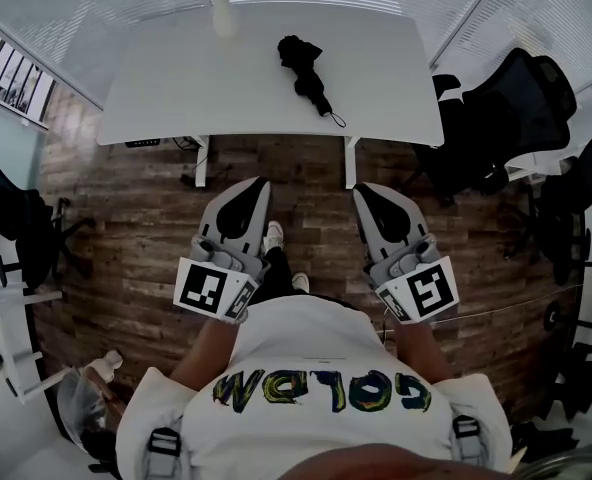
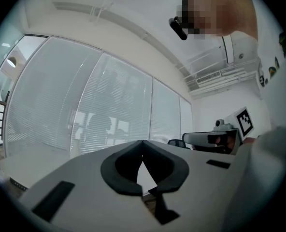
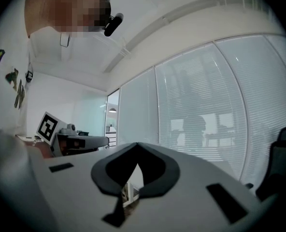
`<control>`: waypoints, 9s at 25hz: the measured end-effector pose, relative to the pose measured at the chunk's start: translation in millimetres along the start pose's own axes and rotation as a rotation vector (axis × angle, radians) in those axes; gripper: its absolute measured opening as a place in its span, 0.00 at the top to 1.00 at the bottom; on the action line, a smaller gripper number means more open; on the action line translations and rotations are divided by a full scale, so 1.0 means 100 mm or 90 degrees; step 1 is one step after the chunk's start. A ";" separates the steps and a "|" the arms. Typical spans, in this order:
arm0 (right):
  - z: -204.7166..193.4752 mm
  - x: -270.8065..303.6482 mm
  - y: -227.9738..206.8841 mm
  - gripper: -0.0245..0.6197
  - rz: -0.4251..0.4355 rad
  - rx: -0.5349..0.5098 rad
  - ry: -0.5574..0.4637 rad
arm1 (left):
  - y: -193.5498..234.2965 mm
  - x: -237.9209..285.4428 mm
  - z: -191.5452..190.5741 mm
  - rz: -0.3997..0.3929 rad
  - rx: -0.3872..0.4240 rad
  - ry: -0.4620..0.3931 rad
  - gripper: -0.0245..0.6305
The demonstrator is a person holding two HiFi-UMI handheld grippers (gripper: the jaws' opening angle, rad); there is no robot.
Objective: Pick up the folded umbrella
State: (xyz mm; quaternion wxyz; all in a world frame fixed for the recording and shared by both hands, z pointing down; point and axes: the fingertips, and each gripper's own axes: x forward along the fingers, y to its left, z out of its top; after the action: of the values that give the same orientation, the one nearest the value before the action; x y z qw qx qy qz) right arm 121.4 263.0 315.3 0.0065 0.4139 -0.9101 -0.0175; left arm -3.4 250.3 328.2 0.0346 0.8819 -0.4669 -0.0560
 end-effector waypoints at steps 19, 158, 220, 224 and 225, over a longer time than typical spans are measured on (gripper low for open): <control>0.05 1.65 -0.25 0.95 -0.014 -0.008 0.004 | 1.49 0.71 0.18 -0.028 -0.005 -0.005 0.95; -3.76 4.45 -2.54 0.40 0.042 0.131 0.634 | 3.43 3.55 -0.07 -0.007 -0.034 0.052 0.95; -0.03 3.83 -2.64 0.59 0.015 0.050 0.046 | 3.35 3.38 0.04 -0.013 -0.028 0.028 0.95; -0.04 3.81 -2.64 0.59 0.011 0.051 0.046 | 3.32 3.38 0.05 -0.016 -0.027 0.027 0.95; -0.04 3.80 -2.64 0.59 0.010 0.050 0.046 | 3.31 3.37 0.06 -0.017 -0.026 0.026 0.95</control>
State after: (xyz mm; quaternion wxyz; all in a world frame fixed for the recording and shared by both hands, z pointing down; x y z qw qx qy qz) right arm 70.6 -196.7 308.7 0.0233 0.4074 -0.9124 0.0336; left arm -87.5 -215.0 337.7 0.0615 0.8882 -0.4529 -0.0481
